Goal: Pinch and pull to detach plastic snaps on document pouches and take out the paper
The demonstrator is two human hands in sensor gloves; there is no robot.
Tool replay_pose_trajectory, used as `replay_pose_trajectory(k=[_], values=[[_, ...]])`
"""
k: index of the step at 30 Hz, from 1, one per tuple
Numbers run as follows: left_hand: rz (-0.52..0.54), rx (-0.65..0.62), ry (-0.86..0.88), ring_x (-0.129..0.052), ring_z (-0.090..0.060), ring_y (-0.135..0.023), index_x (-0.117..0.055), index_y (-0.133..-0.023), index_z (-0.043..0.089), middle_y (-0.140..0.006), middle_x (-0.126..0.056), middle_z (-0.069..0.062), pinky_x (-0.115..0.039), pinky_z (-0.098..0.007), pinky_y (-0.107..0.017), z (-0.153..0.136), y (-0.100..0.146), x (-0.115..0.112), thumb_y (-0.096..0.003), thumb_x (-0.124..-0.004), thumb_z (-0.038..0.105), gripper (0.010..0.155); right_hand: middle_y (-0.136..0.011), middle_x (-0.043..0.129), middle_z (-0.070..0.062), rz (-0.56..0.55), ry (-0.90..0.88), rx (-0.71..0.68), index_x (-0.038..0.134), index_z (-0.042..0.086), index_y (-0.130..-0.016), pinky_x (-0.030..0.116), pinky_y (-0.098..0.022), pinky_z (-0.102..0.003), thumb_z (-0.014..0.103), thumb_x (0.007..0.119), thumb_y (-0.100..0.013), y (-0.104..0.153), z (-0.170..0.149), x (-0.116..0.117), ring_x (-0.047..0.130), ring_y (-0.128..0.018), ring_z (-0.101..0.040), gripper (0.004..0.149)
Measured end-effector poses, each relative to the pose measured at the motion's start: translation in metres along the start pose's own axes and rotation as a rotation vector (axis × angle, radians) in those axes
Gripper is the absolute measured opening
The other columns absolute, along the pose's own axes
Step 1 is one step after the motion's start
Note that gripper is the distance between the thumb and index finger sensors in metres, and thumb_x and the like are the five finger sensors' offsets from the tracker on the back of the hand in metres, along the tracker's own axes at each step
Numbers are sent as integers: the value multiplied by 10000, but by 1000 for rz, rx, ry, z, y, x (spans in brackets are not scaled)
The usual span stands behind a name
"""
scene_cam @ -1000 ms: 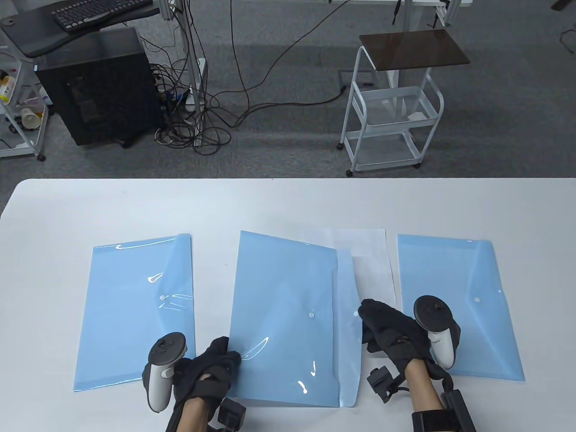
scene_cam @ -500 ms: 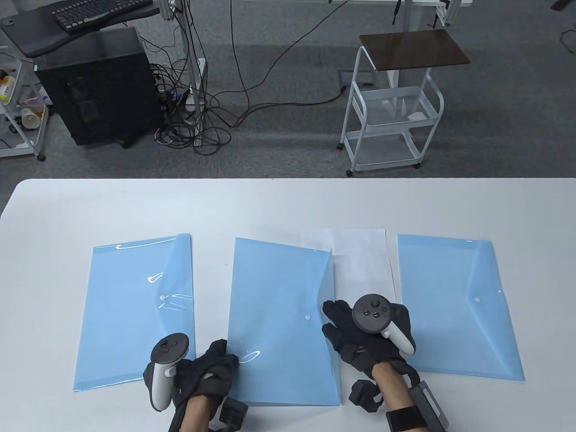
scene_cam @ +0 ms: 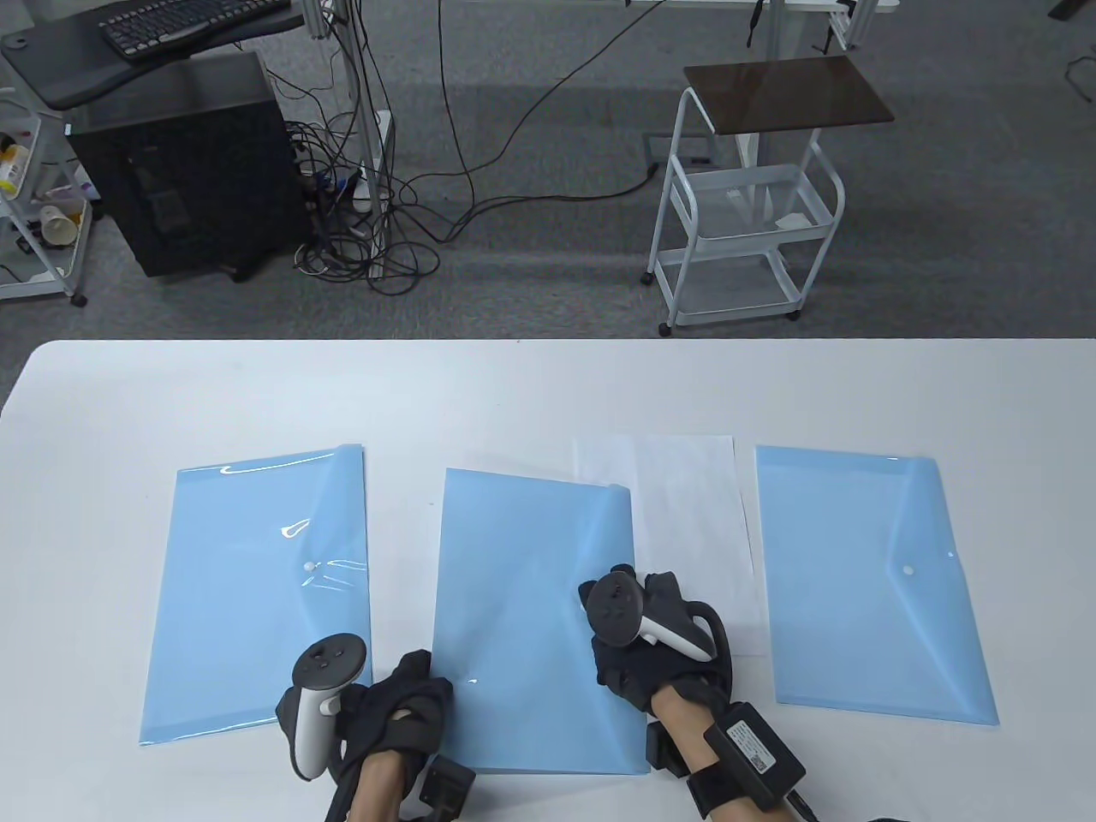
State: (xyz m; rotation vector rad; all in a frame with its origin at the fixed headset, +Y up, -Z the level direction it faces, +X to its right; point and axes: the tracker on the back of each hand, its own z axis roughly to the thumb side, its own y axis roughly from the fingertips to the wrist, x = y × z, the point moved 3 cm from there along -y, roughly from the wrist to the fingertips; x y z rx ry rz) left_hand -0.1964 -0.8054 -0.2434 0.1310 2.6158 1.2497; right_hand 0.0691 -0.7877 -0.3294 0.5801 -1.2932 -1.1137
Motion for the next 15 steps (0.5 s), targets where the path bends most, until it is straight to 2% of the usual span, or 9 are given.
replay_pose_trajectory(k=[10,15], values=[[15,18,-20,-1026,-281,-645,-536,-1037,135,-934,-836,-63,-905,-419,-472,-2,-2,1,-580,-657,192,476,-1173,306,-324,14,125,1,342,209,-1095,434,-608,-818,297,657,-566,-3,12,14,391,-979,-685,622],[19,23,-28,-1028,-276,-648,-535,-1038,142,-932,-839,-55,-905,-417,-474,-2,-2,1,-581,-657,195,476,-1158,297,-343,34,80,2,355,165,-1080,415,-601,-818,278,667,-562,-6,11,14,361,-959,-702,615]])
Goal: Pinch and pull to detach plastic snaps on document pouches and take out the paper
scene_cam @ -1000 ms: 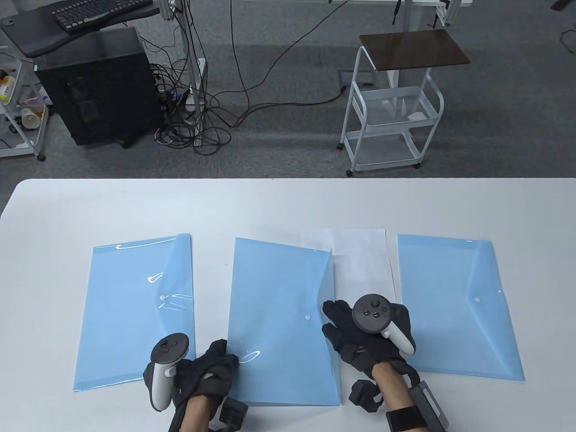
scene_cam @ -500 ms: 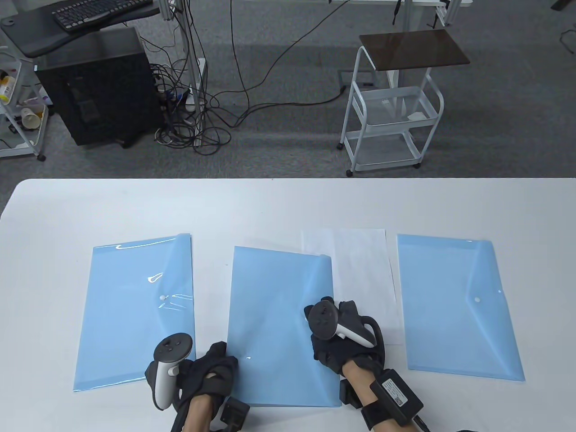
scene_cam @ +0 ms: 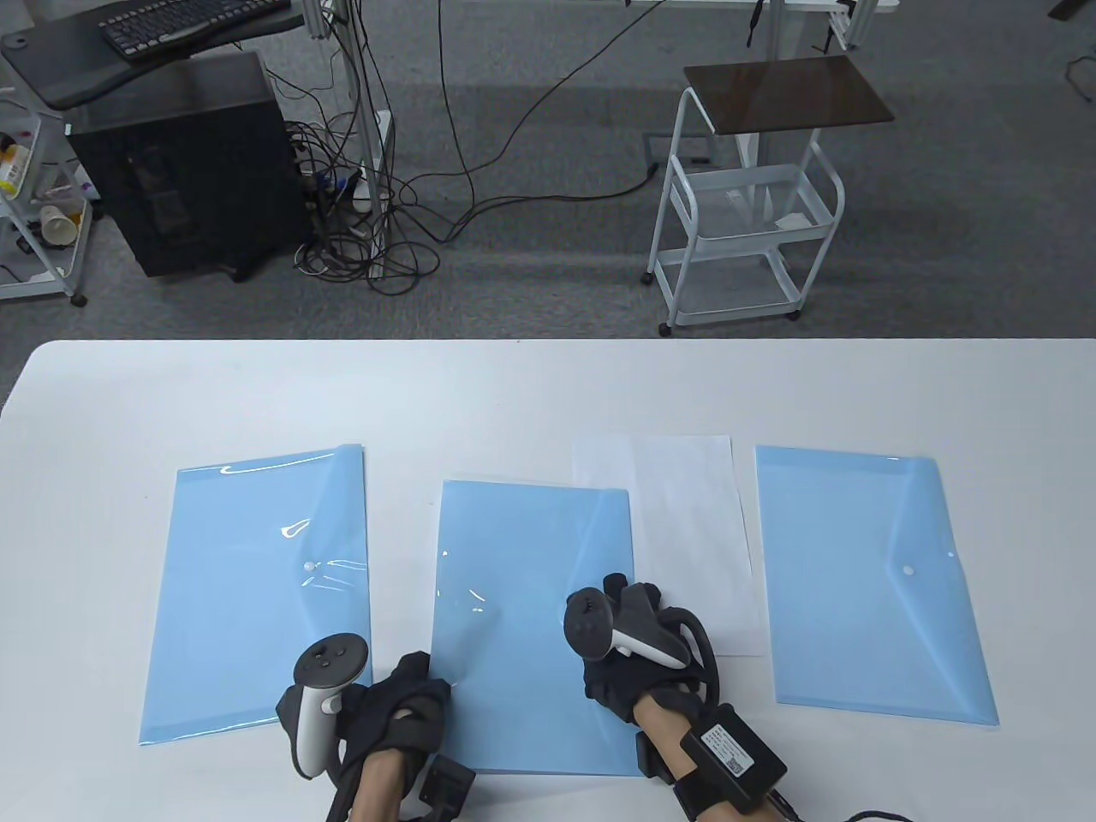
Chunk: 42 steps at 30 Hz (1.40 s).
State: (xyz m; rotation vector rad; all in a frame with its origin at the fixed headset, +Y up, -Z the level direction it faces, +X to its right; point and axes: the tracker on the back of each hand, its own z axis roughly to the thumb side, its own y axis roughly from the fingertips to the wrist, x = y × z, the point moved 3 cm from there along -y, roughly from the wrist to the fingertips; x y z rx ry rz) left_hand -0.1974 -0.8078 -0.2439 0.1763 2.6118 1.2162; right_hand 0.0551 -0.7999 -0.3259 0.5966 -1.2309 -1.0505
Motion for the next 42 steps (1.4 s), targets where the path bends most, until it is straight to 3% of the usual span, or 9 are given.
replay_pose_trajectory(k=[6,13,18,27,35,42], values=[[-5,5,4,-1026,-275,-649,-533,-1039,142,-931,-838,-50,-903,-414,-481,-1,-1,0,-582,-656,197,476,-1146,281,-349,33,-56,14,367,138,-1066,373,-592,-824,250,681,-558,-3,1,-1,317,-943,-711,608],[7,6,-13,-1024,-272,-649,-529,-1039,140,-930,-836,-44,-902,-416,-481,0,0,-1,-582,-654,196,477,-1159,253,-337,34,-95,6,364,154,-1101,340,-603,-818,319,667,-567,0,-4,-4,279,-959,-691,635],[13,6,-23,-1021,-273,-647,-524,-1040,139,-929,-833,-43,-901,-417,-481,1,0,-1,-583,-651,196,478,-1169,351,-360,-104,-112,-7,450,95,-1111,394,-613,-805,341,670,-560,14,-8,-23,349,-974,-672,642],[16,6,-35,-1016,-271,-652,-517,-1043,140,-932,-826,-42,-899,-416,-485,0,-1,-2,-584,-648,195,480,-1191,387,-381,-294,-148,13,472,81,-1134,446,-606,-819,558,715,-525,59,-37,-60,403,-983,-686,811],[11,5,-39,-1011,-265,-654,-508,-1047,145,-935,-817,-36,-895,-414,-490,0,-1,-2,-586,-644,198,483,-1217,313,-359,-415,-178,54,374,174,-1161,417,-604,-842,623,701,-510,86,-73,-63,358,-995,-698,856],[5,5,-35,-1005,-269,-659,-502,-1049,149,-940,-810,-38,-891,-415,-496,-1,-2,-3,-588,-641,200,485,-1231,255,-333,-501,-205,89,327,213,-1166,368,-604,-862,648,687,-504,94,-98,-52,292,-1008,-698,871]])
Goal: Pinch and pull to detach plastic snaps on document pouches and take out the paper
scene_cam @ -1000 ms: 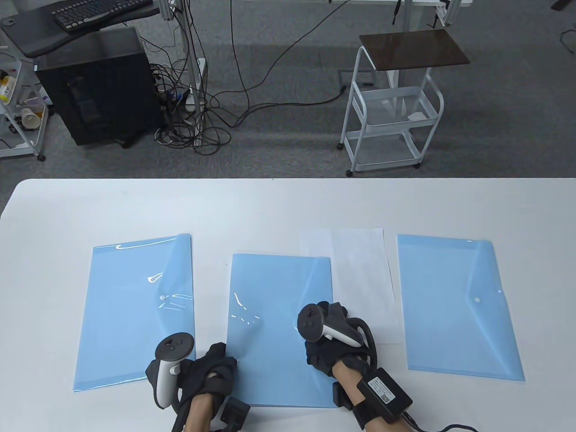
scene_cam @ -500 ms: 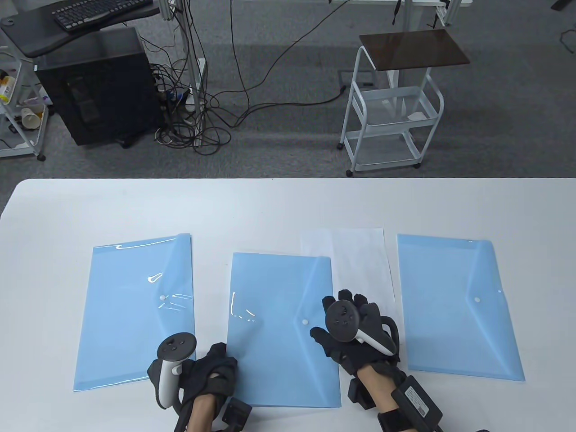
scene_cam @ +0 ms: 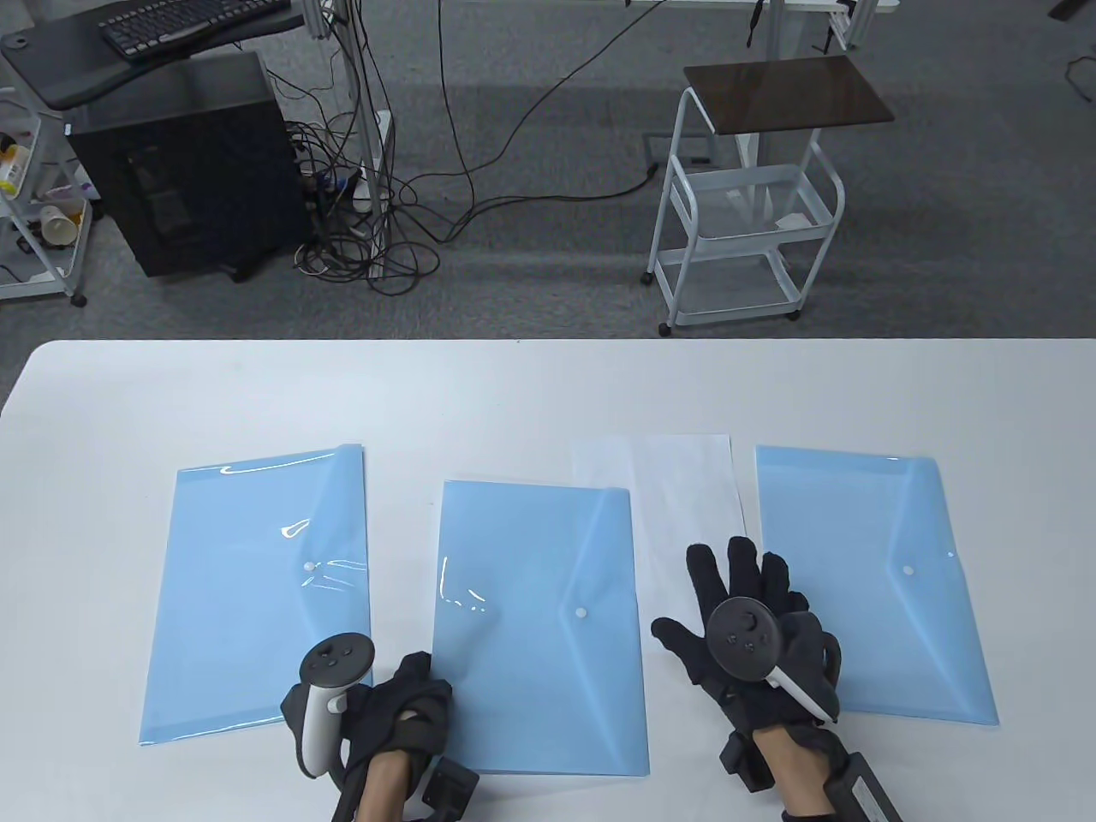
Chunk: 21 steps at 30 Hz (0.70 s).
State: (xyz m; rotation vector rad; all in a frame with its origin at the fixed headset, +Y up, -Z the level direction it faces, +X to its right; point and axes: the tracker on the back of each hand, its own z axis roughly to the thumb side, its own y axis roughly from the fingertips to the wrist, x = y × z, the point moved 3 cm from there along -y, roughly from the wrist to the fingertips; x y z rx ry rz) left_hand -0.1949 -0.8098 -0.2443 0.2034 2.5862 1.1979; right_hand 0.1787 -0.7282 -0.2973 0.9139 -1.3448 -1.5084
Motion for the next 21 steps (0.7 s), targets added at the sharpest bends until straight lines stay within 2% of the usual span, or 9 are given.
replay_pose_trajectory(k=[4,14,21], values=[[-30,-11,30,-1001,-283,-682,-505,-1050,152,-956,-803,-53,-889,-423,-504,0,0,-1,-587,-642,197,485,-1231,262,-332,1,-11,26,329,215,-1165,366,-601,-866,651,687,-501,1,-13,8,296,-1009,-695,871],[-90,-124,143,-1018,-273,-648,-534,-1041,170,-936,-830,-58,-901,-411,-481,15,12,0,-578,-649,188,477,-1226,304,-338,-48,-135,66,369,191,-1162,378,-596,-864,642,693,-502,9,-33,-4,330,-1006,-691,862],[-22,-184,158,-1018,-266,-636,-528,-1050,165,-932,-831,-60,-902,-403,-476,36,25,26,-584,-648,194,482,-1223,314,-344,-61,-156,67,381,184,-1161,379,-592,-866,639,696,-504,11,-37,-9,335,-1003,-694,859]])
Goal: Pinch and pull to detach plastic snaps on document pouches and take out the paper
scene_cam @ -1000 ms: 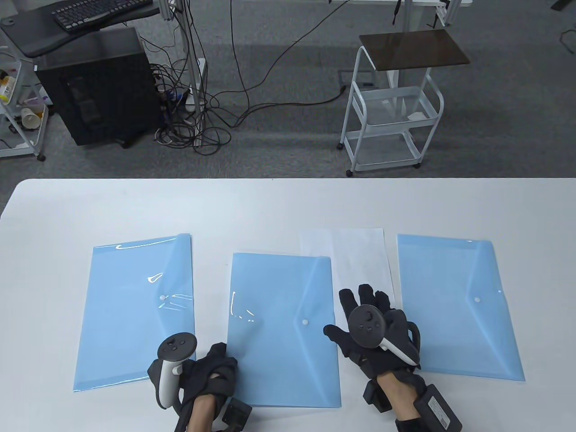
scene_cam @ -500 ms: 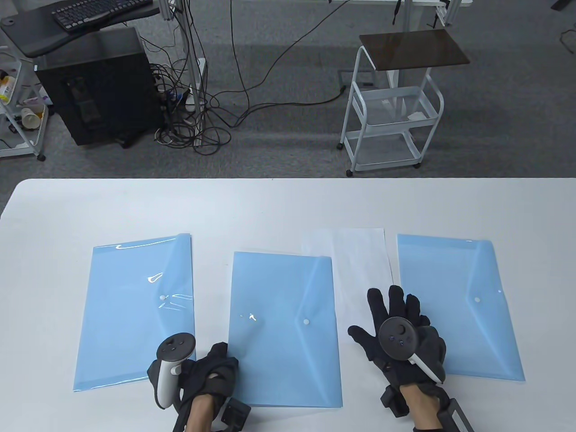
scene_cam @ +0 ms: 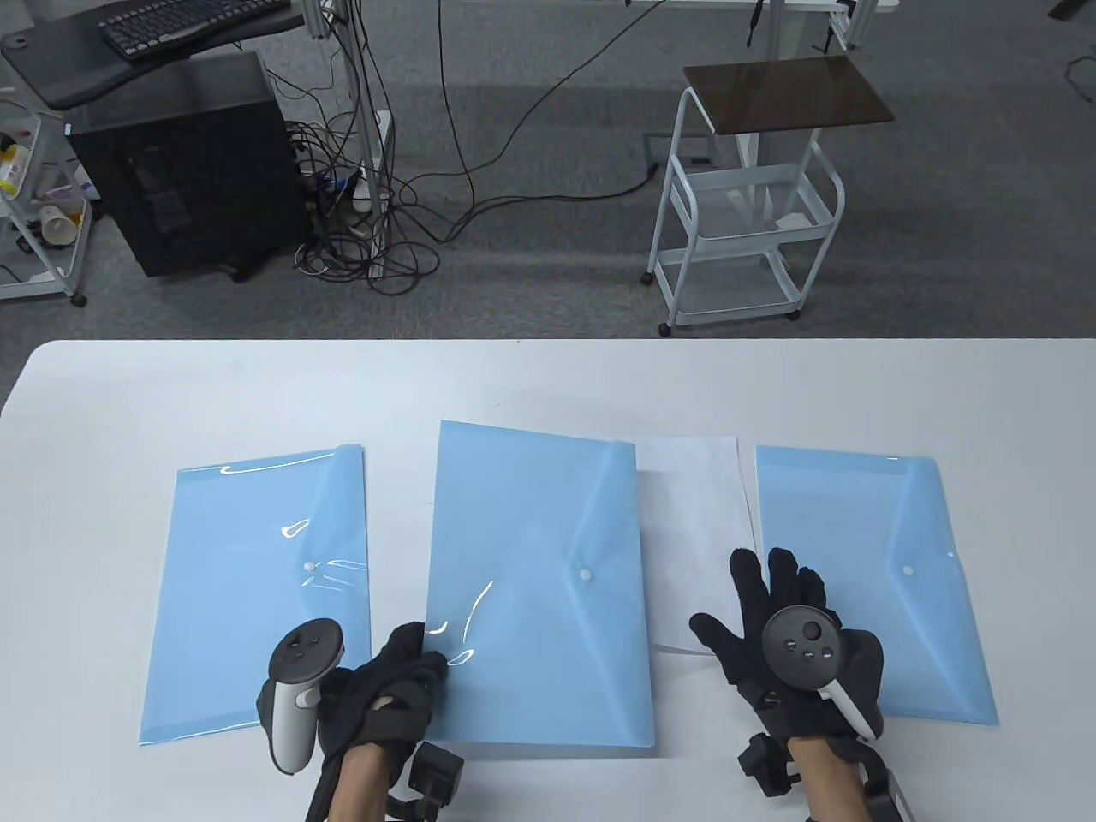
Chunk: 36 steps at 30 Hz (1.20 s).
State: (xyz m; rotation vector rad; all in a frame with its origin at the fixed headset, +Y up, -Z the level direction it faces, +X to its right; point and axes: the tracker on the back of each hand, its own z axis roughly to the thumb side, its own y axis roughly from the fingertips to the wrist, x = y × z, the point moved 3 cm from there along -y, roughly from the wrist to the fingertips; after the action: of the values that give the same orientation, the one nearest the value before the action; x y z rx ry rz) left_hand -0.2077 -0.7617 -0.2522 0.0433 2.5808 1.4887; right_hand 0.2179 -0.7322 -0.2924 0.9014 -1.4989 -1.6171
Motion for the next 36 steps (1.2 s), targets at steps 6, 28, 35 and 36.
replay_pose_trajectory(k=[6,28,35,36], values=[[13,-19,72,-1019,-266,-626,-530,-1052,162,-928,-834,-66,-901,-403,-470,13,6,27,-586,-649,195,482,-1222,321,-343,33,8,4,396,180,-1160,377,-589,-867,629,701,-507,-2,-1,5,337,-1000,-697,849],[208,110,-83,-1024,-275,-591,-590,-1055,182,-899,-867,-73,-895,-421,-454,25,-68,84,-583,-680,197,481,-1214,360,-351,79,-8,23,437,169,-1153,379,-581,-867,608,716,-513,-1,-6,5,357,-991,-701,824],[219,157,-118,-1021,-267,-588,-568,-1072,179,-893,-870,-64,-892,-417,-454,17,-91,77,-589,-695,221,501,-1209,365,-358,83,-12,26,425,158,-1153,382,-579,-865,604,716,-515,-1,-7,5,364,-987,-701,831],[232,163,-143,-1021,-262,-591,-554,-1077,169,-893,-870,-59,-892,-413,-456,17,-94,77,-589,-697,225,512,-1207,364,-361,82,-12,28,416,146,-1153,385,-578,-864,602,716,-516,-1,-7,6,366,-986,-702,840]])
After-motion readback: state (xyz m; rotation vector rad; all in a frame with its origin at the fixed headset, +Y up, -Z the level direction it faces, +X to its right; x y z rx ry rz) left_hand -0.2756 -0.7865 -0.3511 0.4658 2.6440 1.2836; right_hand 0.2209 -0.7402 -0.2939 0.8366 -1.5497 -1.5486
